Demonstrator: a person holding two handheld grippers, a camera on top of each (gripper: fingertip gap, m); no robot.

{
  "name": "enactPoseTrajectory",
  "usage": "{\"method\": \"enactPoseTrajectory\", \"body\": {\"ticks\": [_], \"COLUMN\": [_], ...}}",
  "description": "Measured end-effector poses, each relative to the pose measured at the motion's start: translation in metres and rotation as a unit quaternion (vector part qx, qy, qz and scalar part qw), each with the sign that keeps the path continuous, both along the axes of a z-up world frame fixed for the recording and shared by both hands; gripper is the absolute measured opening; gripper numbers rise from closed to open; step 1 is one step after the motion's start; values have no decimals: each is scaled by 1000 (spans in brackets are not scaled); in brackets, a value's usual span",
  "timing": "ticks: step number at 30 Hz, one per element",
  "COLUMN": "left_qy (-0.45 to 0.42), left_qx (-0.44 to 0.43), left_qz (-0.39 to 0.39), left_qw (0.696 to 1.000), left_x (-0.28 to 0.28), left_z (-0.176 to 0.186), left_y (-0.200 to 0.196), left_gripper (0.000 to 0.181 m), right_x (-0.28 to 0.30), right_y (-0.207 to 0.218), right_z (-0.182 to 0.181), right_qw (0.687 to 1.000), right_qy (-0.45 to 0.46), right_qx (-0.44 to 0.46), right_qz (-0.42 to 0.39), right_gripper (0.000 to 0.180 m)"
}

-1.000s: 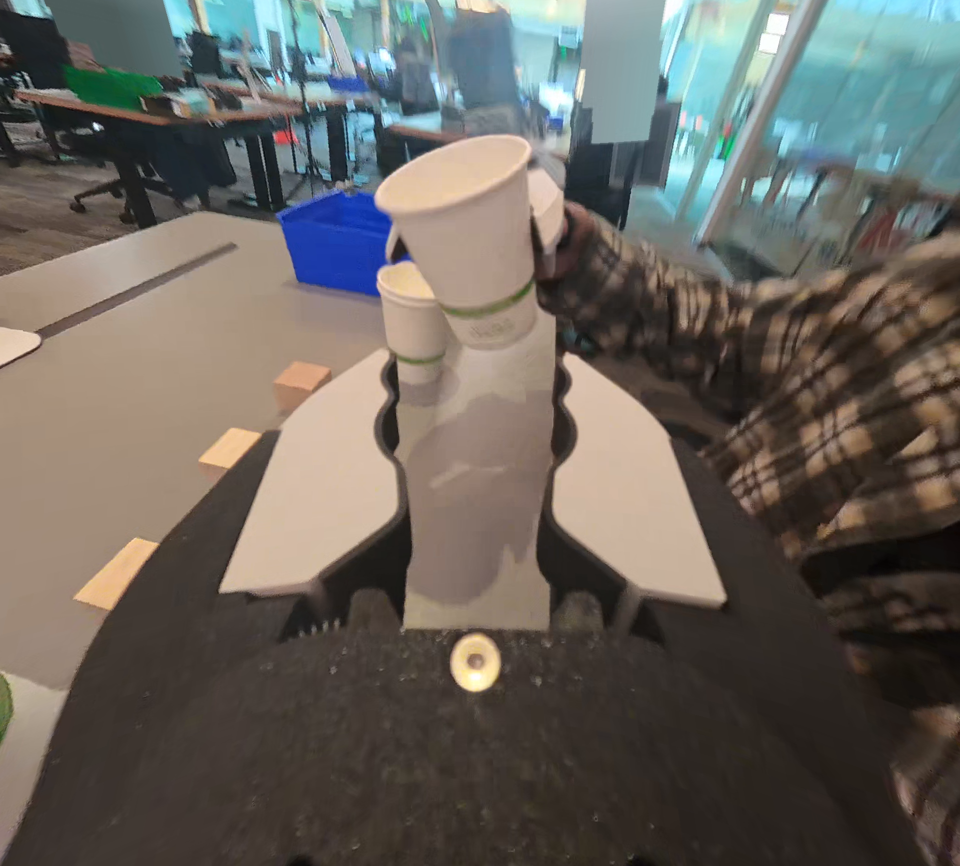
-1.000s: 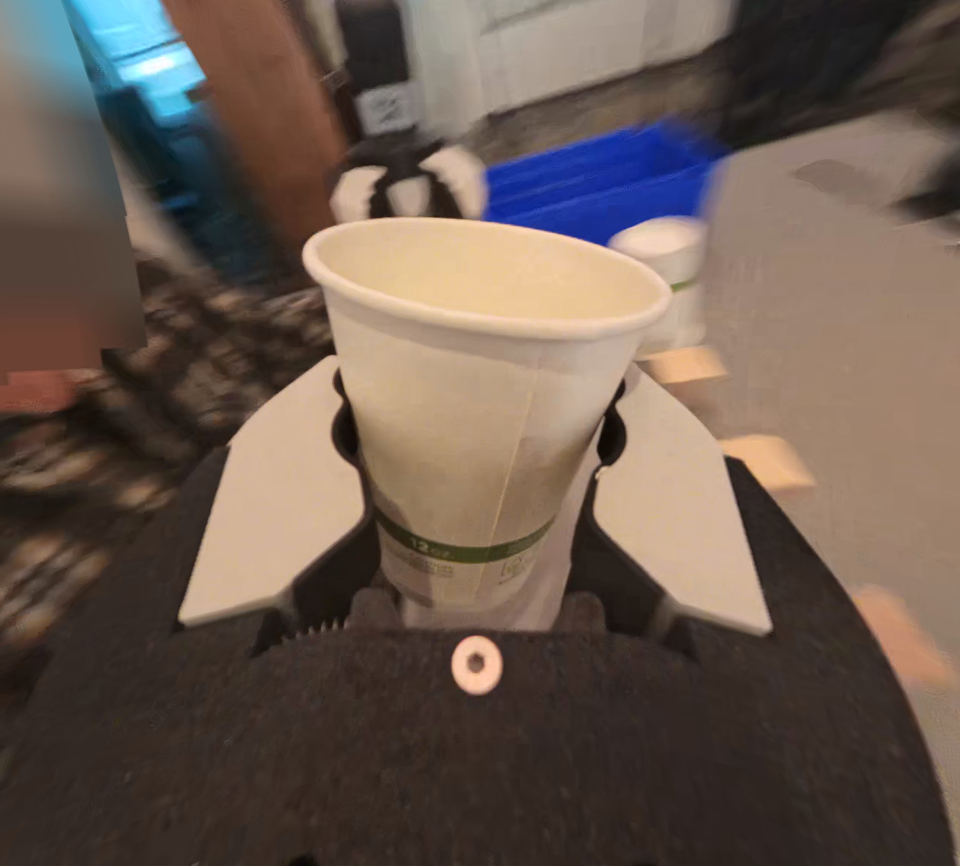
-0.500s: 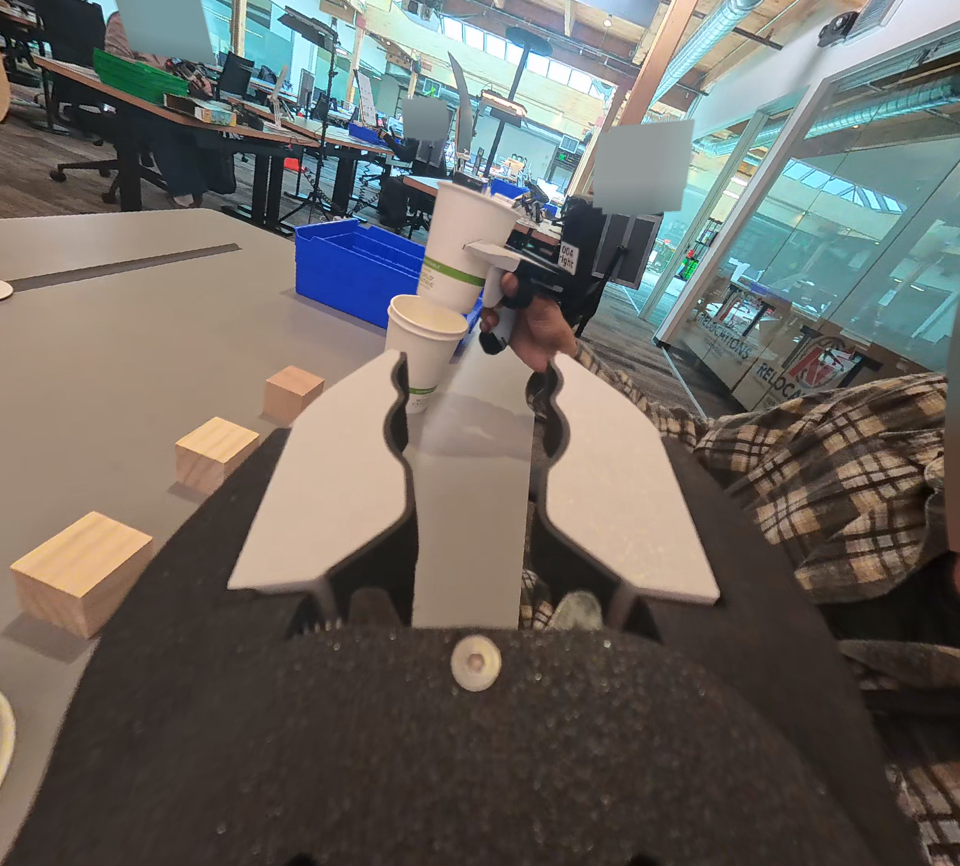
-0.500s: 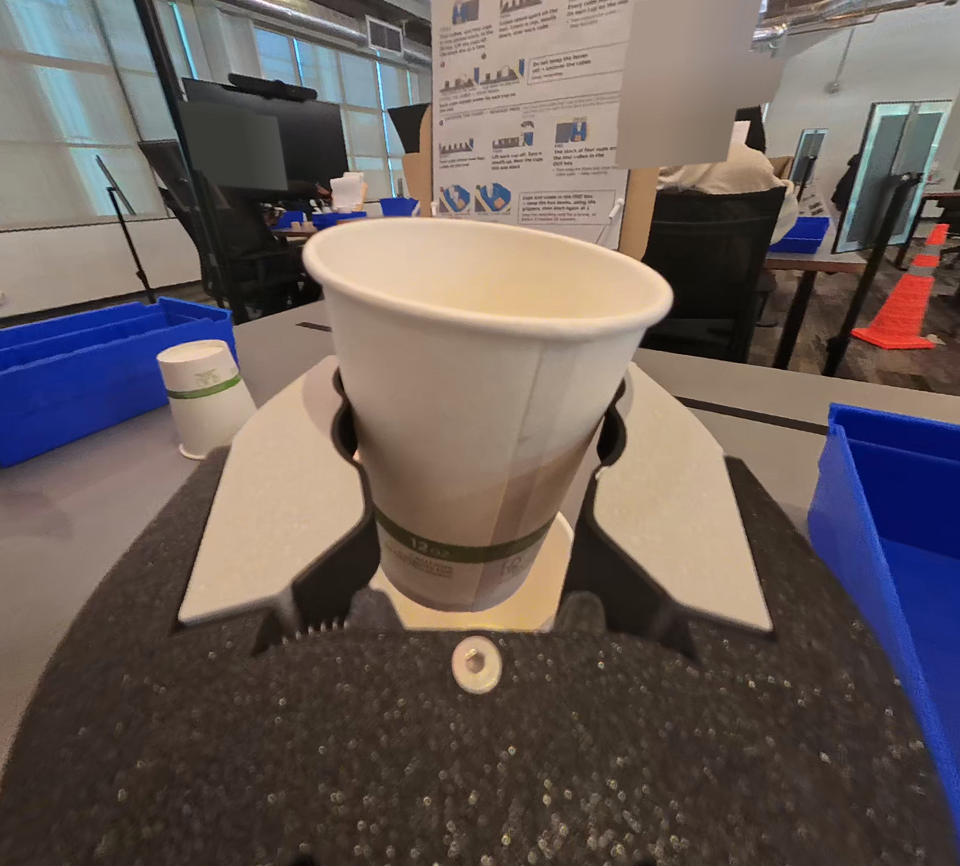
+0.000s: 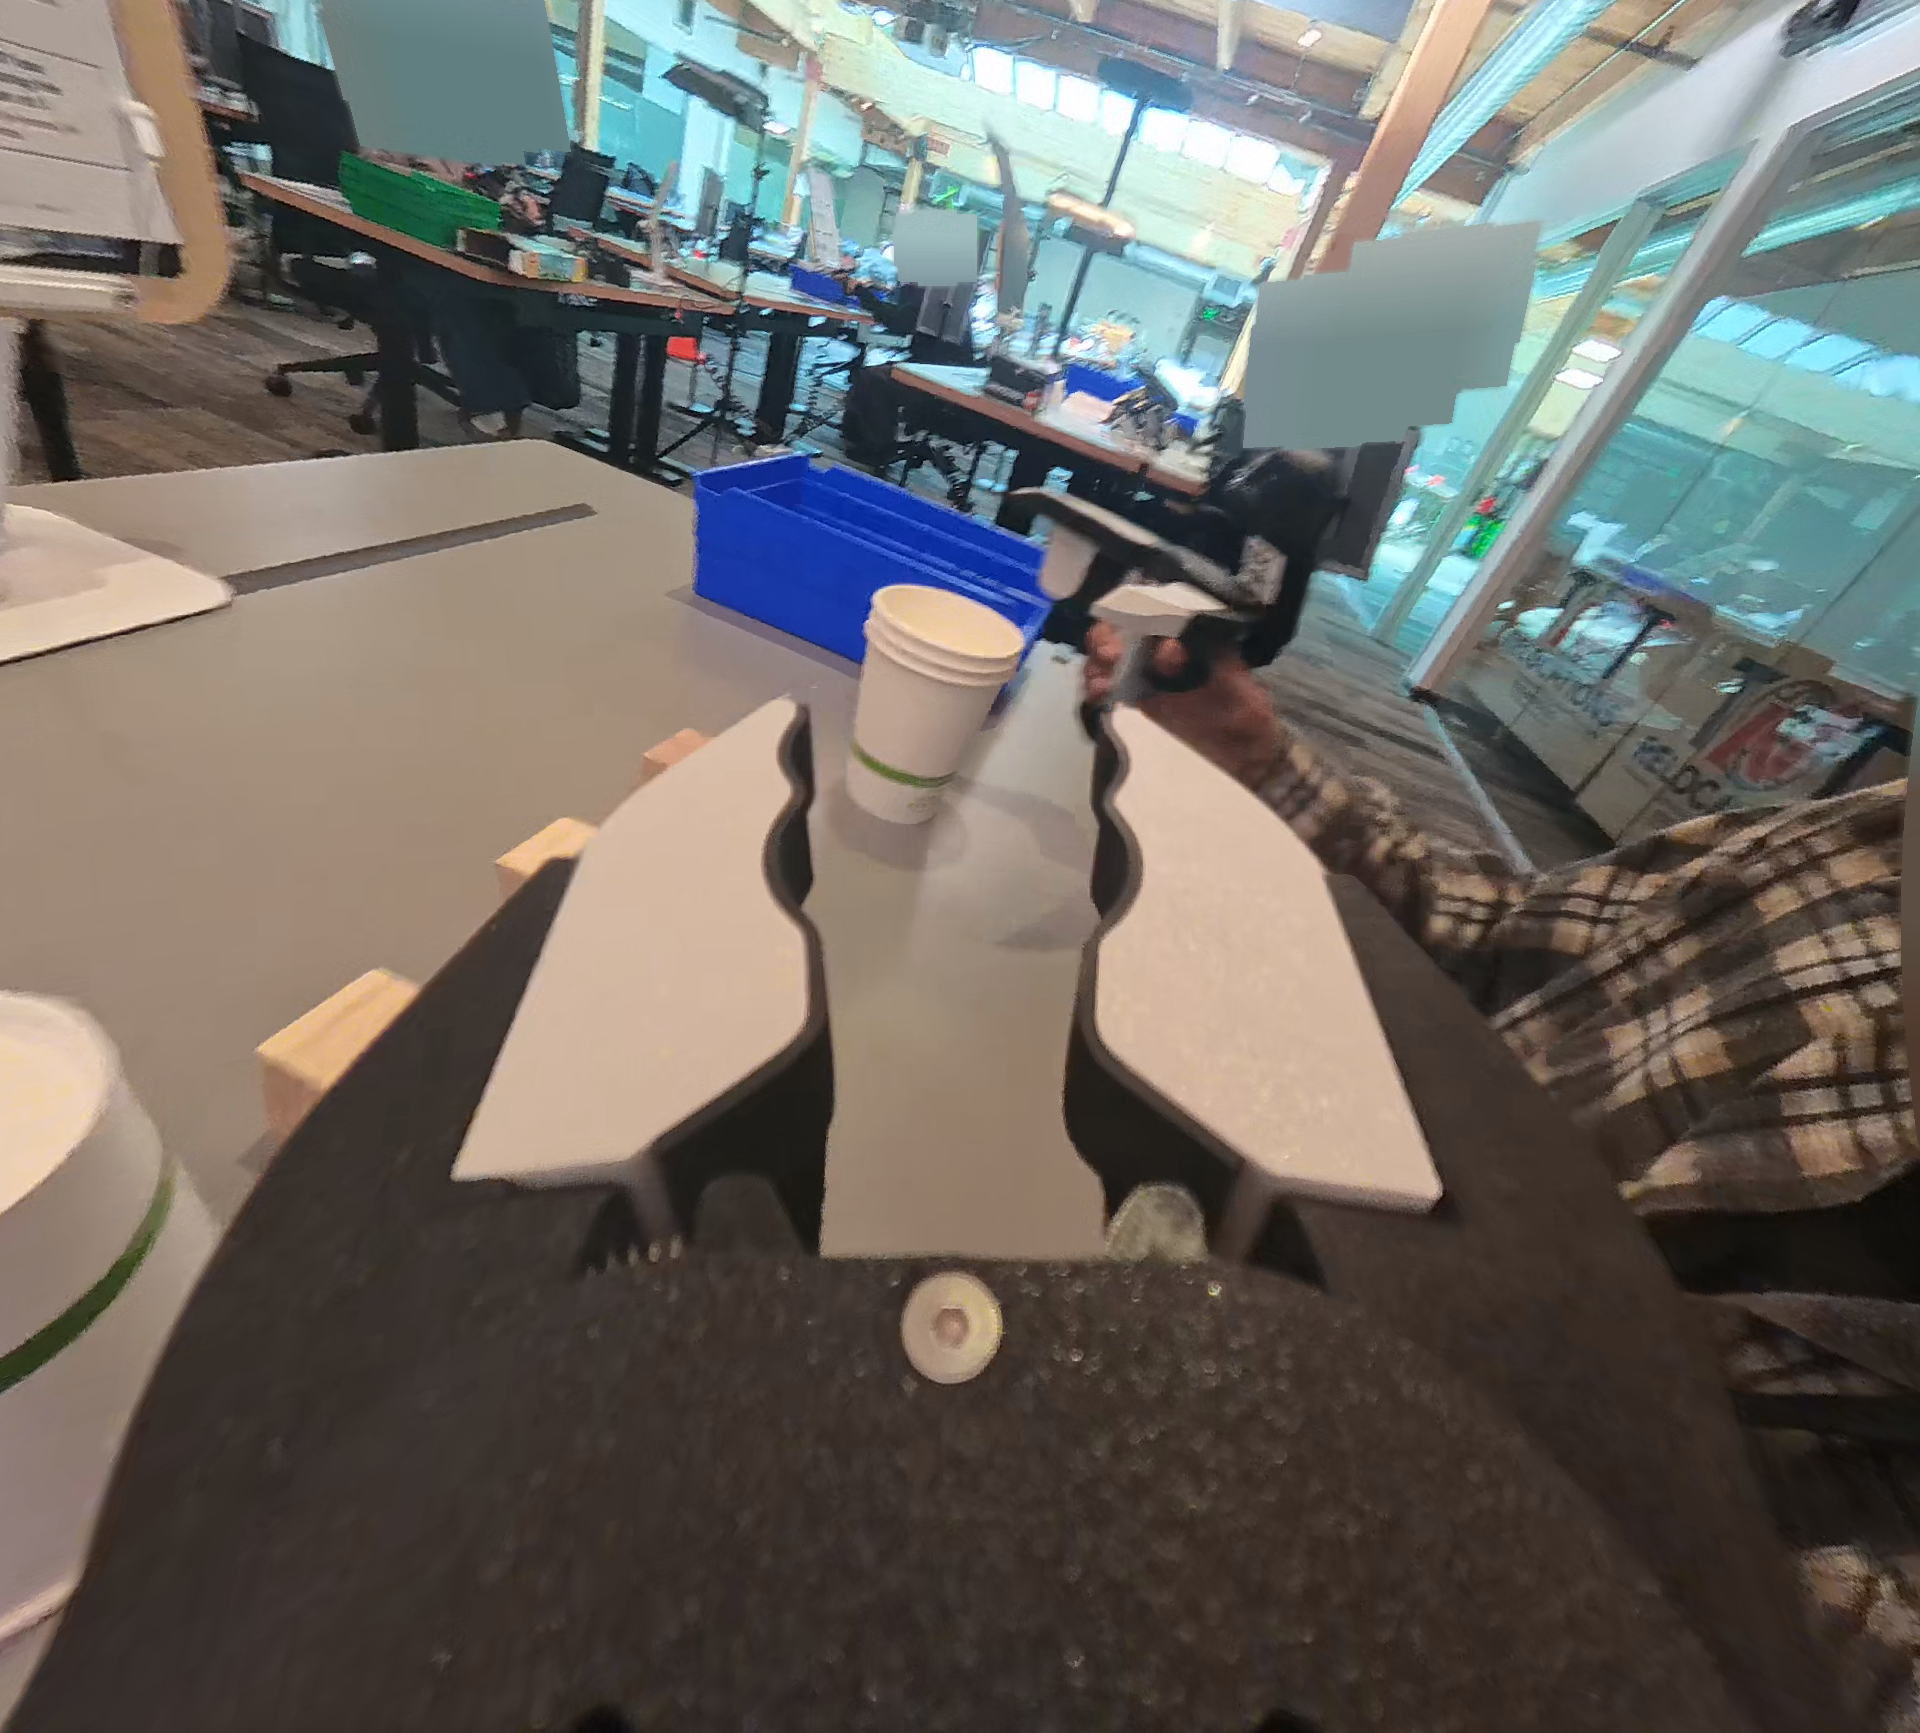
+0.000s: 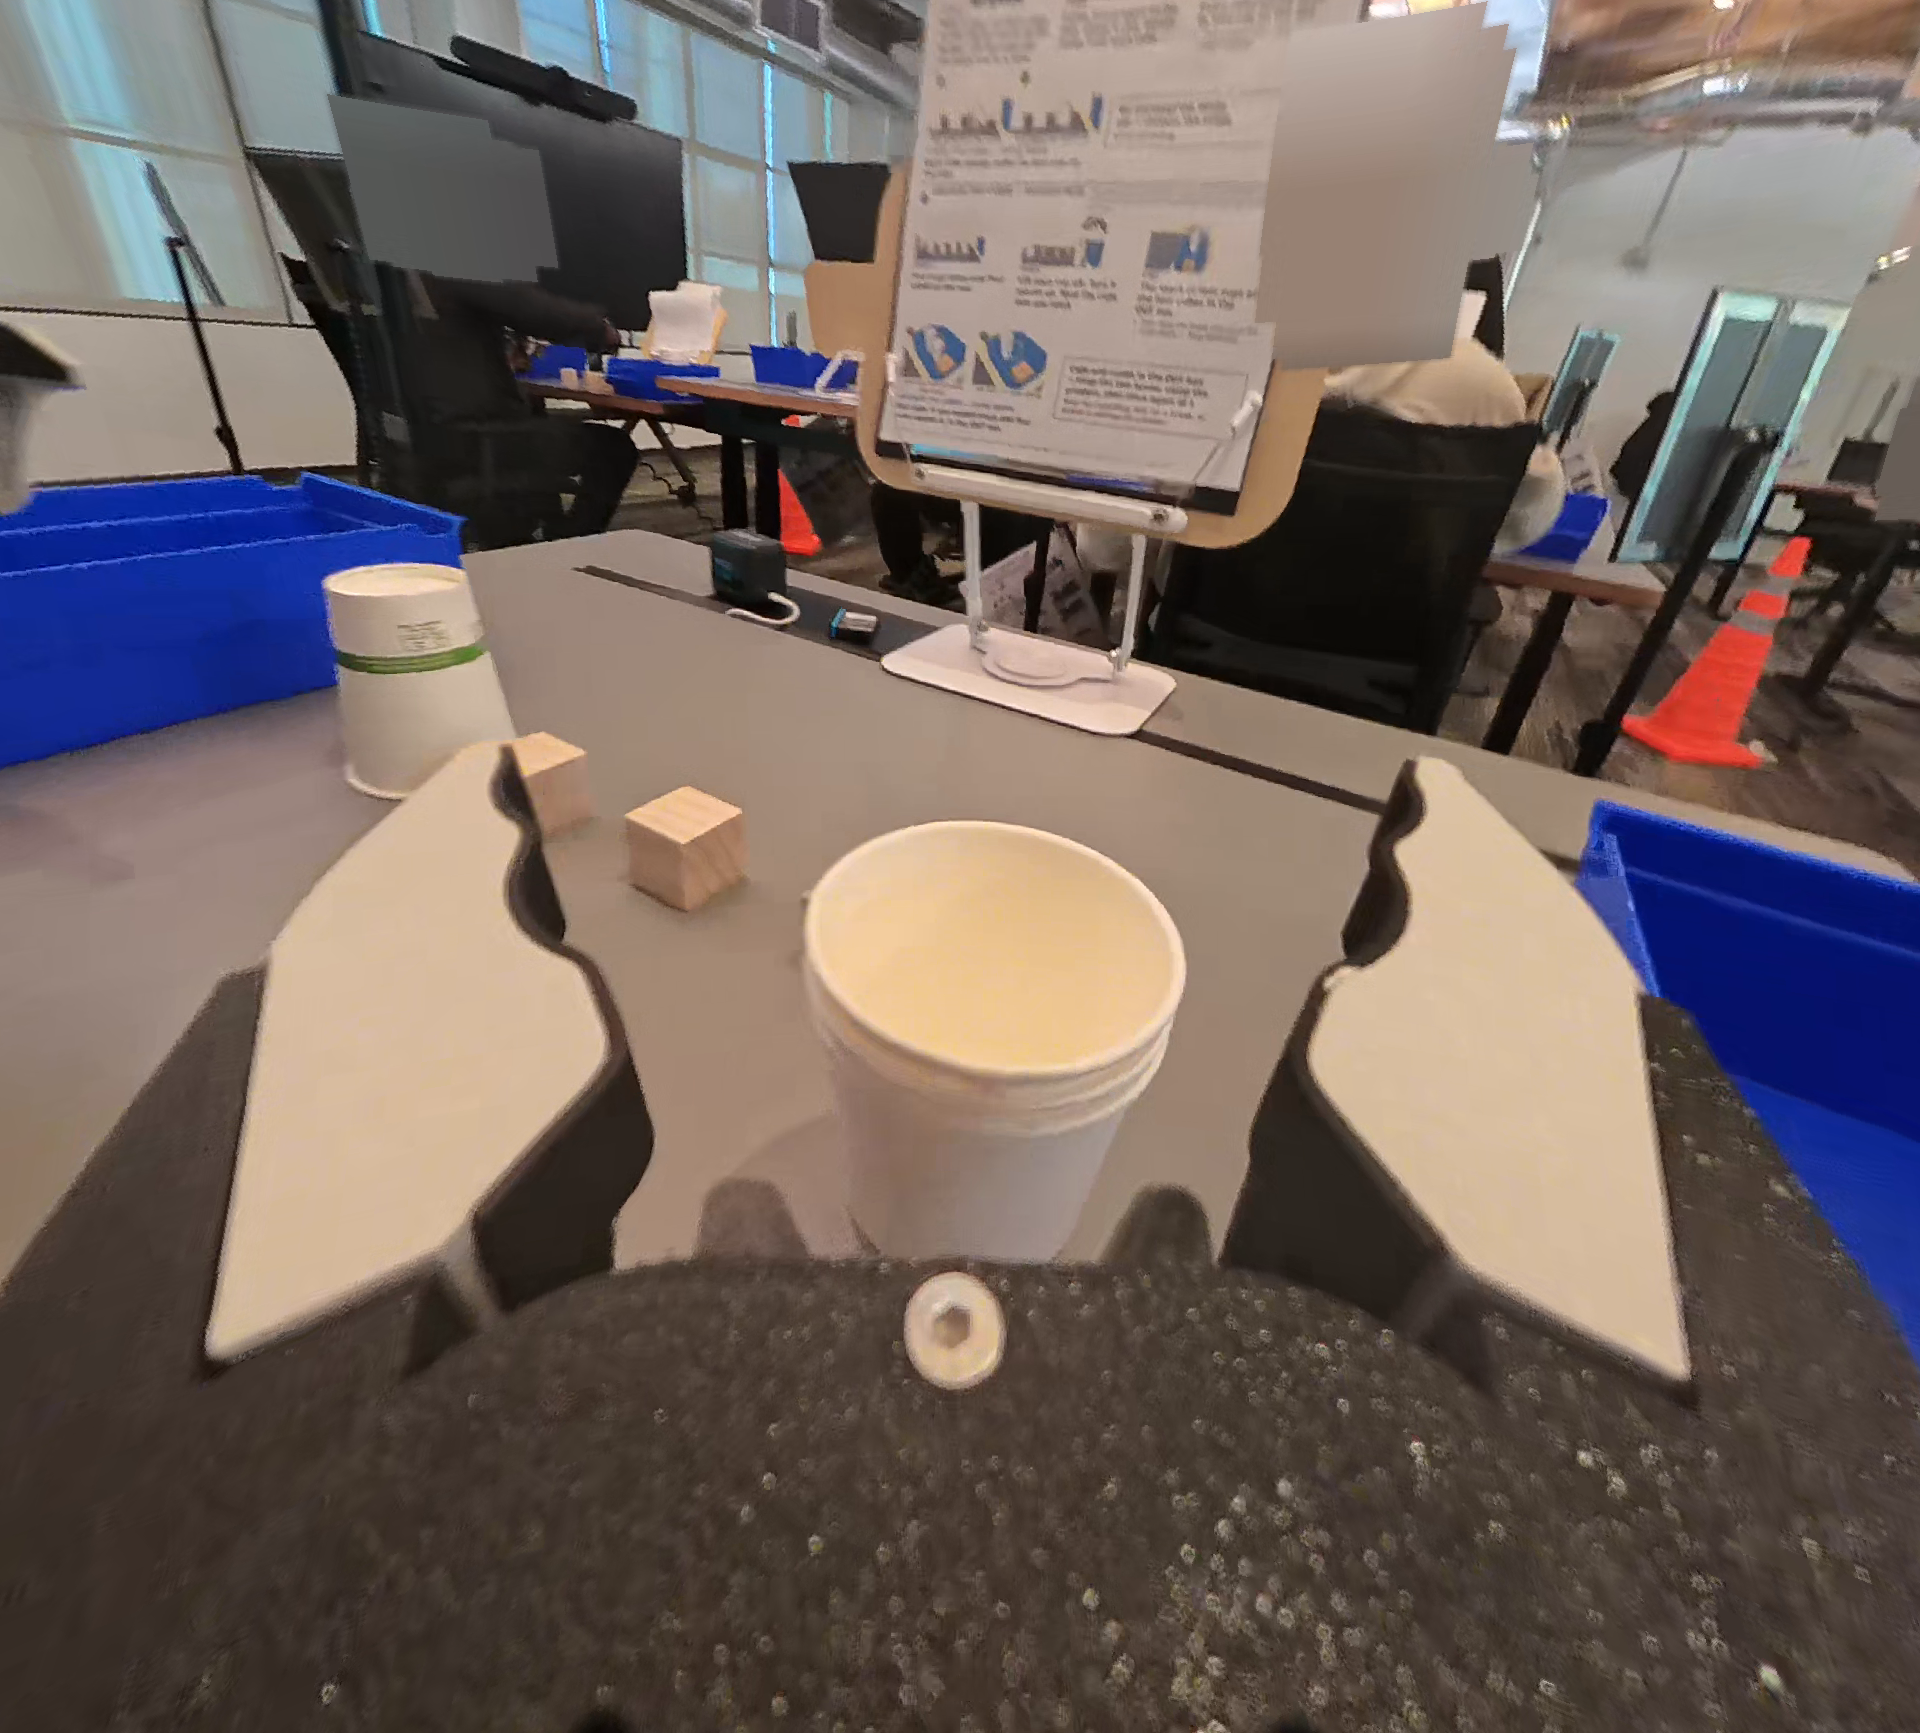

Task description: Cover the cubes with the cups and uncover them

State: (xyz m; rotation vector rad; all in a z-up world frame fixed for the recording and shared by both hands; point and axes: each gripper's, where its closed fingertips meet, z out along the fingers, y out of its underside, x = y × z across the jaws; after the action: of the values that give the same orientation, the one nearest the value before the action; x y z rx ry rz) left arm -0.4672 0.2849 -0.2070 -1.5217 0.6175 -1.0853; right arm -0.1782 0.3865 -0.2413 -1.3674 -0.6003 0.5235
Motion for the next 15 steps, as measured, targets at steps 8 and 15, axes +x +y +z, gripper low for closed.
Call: {"method": "enactPoseTrajectory", "body": {"ticks": [8,15], "left_qy": [344,565], "left_qx": [-7,-89], "left_qz": [165,126], "left_qw": [924,811], "left_x": [-81,-111], "left_z": [-40,-82], "left_y": [51,88], "left_gripper": [57,76], "right_x": [-7,-27], "right_y": [-45,-53], "right_z": [-2,-37], "right_qw": [997,988], "right_qy": [-15,-21], "right_qx": [-2,-54], "right_qz": [80,145], "right_gripper": [124,113]}}
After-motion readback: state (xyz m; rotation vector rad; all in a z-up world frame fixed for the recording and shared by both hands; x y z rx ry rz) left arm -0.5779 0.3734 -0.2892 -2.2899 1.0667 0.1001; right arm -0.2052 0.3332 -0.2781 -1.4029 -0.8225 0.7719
